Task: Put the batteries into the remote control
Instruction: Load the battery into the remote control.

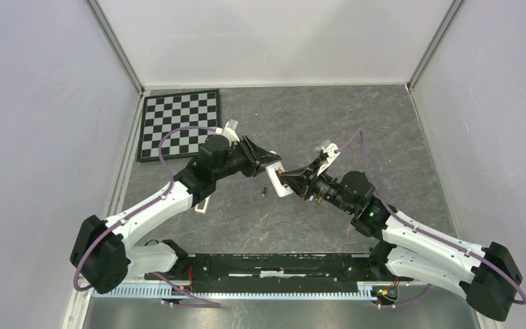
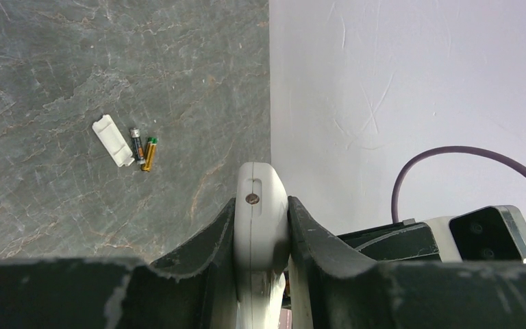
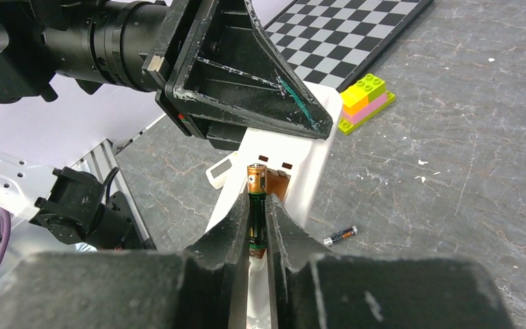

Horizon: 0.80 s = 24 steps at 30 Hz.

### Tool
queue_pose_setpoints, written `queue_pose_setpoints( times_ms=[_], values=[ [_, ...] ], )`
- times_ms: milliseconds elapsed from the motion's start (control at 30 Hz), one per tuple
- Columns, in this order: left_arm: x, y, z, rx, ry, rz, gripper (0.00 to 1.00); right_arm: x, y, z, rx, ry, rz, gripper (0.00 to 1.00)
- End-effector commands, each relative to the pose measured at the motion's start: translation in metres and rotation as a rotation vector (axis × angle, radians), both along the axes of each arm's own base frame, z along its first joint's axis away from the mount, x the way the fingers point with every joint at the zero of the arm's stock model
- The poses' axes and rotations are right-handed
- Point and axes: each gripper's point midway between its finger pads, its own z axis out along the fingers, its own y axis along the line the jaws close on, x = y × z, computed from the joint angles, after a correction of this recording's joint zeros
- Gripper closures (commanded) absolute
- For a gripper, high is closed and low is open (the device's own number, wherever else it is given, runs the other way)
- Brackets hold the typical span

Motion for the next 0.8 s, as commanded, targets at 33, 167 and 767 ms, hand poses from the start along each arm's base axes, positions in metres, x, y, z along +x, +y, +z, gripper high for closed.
queue_pose_setpoints(
  times_ms=[33,167,767],
  values=[
    [-0.001,-0.006,0.036,-0.087,-0.049,-0.027,0.98,-0.002,0.001,-0.013,-0.042,0.037,0.015,0.80],
    [-0.001,-0.005,0.033,-0.072,-0.051,-0.031,0.98,0.002,0.000,-0.007,-0.030,0.059,-0.013,0.74],
    [-0.003,-0.003,0.029,-0.047,-0.060,-0.037,0.98,0.015,-0.003,-0.012,-0.068,0.101,-0.086,0.72]
  ],
)
